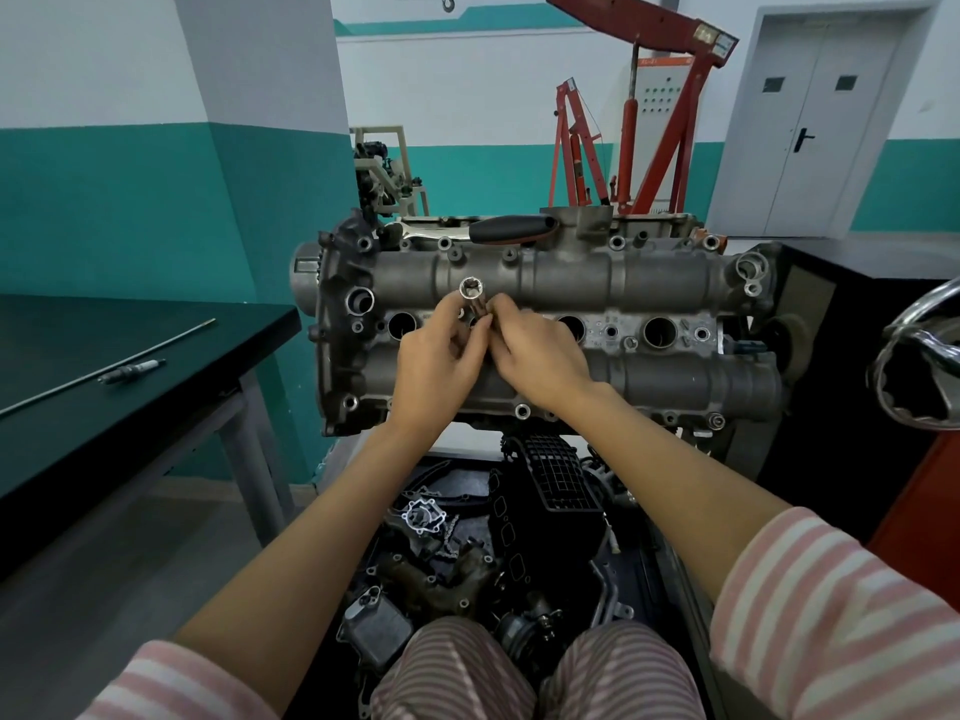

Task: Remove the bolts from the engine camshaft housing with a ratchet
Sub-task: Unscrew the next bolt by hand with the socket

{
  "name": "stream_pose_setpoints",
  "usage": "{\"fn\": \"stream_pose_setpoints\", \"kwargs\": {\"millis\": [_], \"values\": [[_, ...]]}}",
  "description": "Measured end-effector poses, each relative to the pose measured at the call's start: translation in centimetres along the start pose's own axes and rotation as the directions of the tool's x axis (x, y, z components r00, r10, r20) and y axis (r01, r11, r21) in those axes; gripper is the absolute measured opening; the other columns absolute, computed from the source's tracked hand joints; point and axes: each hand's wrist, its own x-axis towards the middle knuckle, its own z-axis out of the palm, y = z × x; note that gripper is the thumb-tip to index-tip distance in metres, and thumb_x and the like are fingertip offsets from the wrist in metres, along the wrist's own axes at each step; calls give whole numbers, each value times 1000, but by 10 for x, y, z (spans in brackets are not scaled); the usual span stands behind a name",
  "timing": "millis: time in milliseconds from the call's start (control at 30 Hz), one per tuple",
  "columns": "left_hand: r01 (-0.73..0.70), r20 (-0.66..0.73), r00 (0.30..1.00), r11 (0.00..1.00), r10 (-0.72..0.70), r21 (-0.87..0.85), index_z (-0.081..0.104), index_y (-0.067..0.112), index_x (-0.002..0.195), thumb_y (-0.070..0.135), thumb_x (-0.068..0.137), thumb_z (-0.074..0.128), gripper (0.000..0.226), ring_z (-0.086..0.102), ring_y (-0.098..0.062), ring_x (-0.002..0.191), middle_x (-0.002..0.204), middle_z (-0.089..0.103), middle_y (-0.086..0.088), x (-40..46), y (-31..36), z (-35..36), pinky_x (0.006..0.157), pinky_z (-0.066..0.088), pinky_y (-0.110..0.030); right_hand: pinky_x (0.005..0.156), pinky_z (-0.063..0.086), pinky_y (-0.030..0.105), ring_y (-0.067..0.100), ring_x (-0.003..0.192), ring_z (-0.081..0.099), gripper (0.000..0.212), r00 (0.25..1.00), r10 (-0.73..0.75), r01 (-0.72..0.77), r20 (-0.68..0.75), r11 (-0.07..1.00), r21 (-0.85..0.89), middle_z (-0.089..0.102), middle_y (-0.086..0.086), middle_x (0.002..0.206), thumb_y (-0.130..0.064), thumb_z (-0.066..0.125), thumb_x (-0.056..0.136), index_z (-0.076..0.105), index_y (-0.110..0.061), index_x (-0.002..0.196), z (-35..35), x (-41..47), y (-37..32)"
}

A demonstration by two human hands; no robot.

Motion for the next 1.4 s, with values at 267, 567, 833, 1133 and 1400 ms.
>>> {"fn": "stream_pose_setpoints", "kwargs": {"millis": [267, 567, 833, 1133, 1400], "values": [[124, -83, 988, 990, -129, -61, 47, 11, 78, 27, 85, 67, 27, 40, -8, 47, 52, 49, -5, 3, -2, 6, 46, 32, -15, 56, 34, 29, 20, 75, 62, 32, 996, 90, -91, 15, 992, 88, 62, -5, 78, -33, 50, 91, 46, -18, 119, -2, -1, -1], [-13, 9, 1000, 1000, 13, 28, 58, 5, 105, 14, 91, 57, 17, 48, -18, 52, 53, 52, -5, -1, 0, -1, 47, 38, -30, 52, 35, 33, 33, 70, 60, 23, 1000, -26, 26, 4, 1000, -13, 65, 11, 81, -18, 40, 95, 47, -6, 113, -1, -2, -1], [111, -79, 990, 993, -114, -46, 48, 10, 81, 28, 87, 65, 25, 42, -11, 46, 53, 50, -6, 3, 2, 5, 45, 33, -18, 50, 35, 29, 21, 66, 60, 25, 996, 85, -84, -13, 993, 81, 59, -3, 72, -30, 50, 91, 48, -14, 110, -1, -1, -1], [-19, 10, 1000, 999, 19, 39, 57, 1, 105, 12, 92, 56, 16, 48, -17, 47, 52, 52, -4, 0, 0, -2, 47, 37, -29, 54, 33, 33, 35, 75, 61, 24, 999, -15, 14, -31, 1000, -23, 65, 13, 84, -21, 41, 96, 50, -8, 114, 1, -3, -1], [108, -64, 992, 992, -112, -69, 46, 6, 81, 28, 87, 65, 29, 41, -10, 47, 53, 49, -7, 2, 1, 4, 45, 32, -15, 53, 36, 31, 24, 72, 62, 26, 997, 70, -68, -30, 995, 69, 63, 1, 76, -31, 52, 90, 49, -12, 108, 0, -2, -1]]}}
